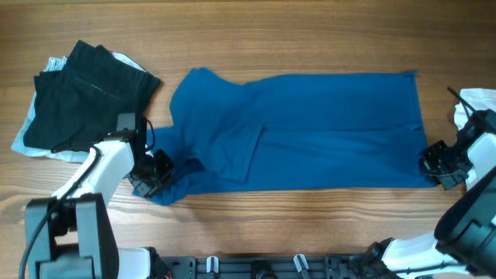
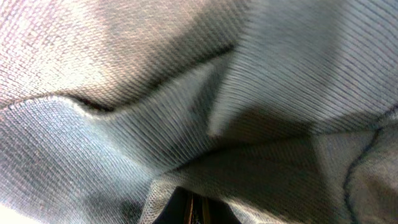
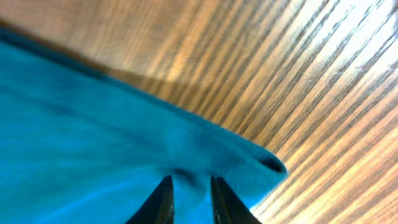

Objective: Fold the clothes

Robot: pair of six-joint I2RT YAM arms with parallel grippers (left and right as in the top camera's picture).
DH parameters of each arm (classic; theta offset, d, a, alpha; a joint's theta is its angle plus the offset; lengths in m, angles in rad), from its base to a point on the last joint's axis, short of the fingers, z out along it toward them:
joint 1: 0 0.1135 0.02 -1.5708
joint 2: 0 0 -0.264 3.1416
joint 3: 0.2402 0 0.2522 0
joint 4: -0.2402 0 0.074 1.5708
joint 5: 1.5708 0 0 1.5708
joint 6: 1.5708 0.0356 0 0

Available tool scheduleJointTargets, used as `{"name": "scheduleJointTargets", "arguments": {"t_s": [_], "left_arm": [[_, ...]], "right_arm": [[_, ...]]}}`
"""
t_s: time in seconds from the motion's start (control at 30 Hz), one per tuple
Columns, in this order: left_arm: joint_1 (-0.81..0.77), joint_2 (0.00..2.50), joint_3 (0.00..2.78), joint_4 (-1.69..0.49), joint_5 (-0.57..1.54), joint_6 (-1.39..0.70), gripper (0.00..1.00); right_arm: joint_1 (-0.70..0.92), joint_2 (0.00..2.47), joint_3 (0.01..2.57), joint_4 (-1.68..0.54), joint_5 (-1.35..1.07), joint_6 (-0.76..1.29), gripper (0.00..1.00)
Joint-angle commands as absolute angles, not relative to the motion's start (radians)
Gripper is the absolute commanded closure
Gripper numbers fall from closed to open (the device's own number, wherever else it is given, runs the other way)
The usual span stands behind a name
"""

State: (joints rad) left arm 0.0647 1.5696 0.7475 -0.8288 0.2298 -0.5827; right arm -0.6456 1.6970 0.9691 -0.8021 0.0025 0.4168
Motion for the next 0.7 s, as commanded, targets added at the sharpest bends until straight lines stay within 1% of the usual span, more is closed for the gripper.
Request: {"name": "scheduleJointTargets", "arguments": {"t_s": [0.0, 0.03, 0.07, 0.1, 0.13, 0.2, 0.23, 0.27, 0.3, 0.4, 0.47, 0.5, 0.6, 0.67], "left_arm": [[0.064, 1.406, 0.75, -0.889, 0.226, -0.502, 0.96], [0.064, 1.348, 0.755, -0.895, 0.233, -0.5, 0.96], [0.064, 1.282, 0.758, -0.894, 0.236, -0.5, 0.95], [0.064, 1.211, 0.759, -0.881, 0.236, -0.5, 0.76], [0.064, 1.137, 0.759, -0.842, 0.236, -0.5, 0.45], [0.064, 1.034, 0.76, -0.721, 0.236, -0.487, 0.28], [0.063, 1.01, 0.76, -0.647, 0.239, -0.469, 0.32], [0.063, 1.01, 0.76, -0.59, 0.24, -0.471, 0.39], [0.063, 1.022, 0.76, -0.541, 0.247, -0.471, 0.42], [0.063, 1.122, 0.76, -0.367, 0.296, -0.471, 0.4], [0.063, 1.243, 0.781, -0.254, 0.34, -0.471, 0.42], [0.062, 1.361, 0.836, -0.226, 0.355, -0.471, 0.43], [0.049, 1.624, 1.031, -0.287, 0.397, -0.44, 0.41], [0.031, 1.811, 1.213, -0.387, 0.408, -0.404, 0.38]], "right_arm": [[-0.651, 1.571, 0.992, -0.805, -0.097, 0.362, 0.74], [-0.651, 1.525, 0.996, -0.805, -0.127, 0.353, 0.7], [-0.651, 1.475, 0.998, -0.804, -0.167, 0.331, 0.63], [-0.651, 1.434, 0.998, -0.804, -0.203, 0.307, 0.55], [-0.651, 1.38, 0.998, -0.807, -0.253, 0.281, 0.46], [-0.651, 1.304, 0.998, -0.818, -0.337, 0.241, 0.43], [-0.65, 1.279, 0.997, -0.832, -0.358, 0.235, 0.42], [-0.646, 1.266, 0.997, -0.842, -0.358, 0.234, 0.41], [-0.643, 1.263, 0.997, -0.85, -0.358, 0.234, 0.41], [-0.622, 1.264, 0.992, -0.862, -0.358, 0.21, 0.41], [-0.604, 1.264, 0.991, -0.87, -0.358, 0.208, 0.41], [-0.593, 1.264, 0.991, -0.872, -0.358, 0.192, 0.41], [-0.579, 1.264, 0.991, -0.873, -0.357, 0.183, 0.41], [-0.574, 1.264, 0.991, -0.874, -0.357, 0.182, 0.41]]}}
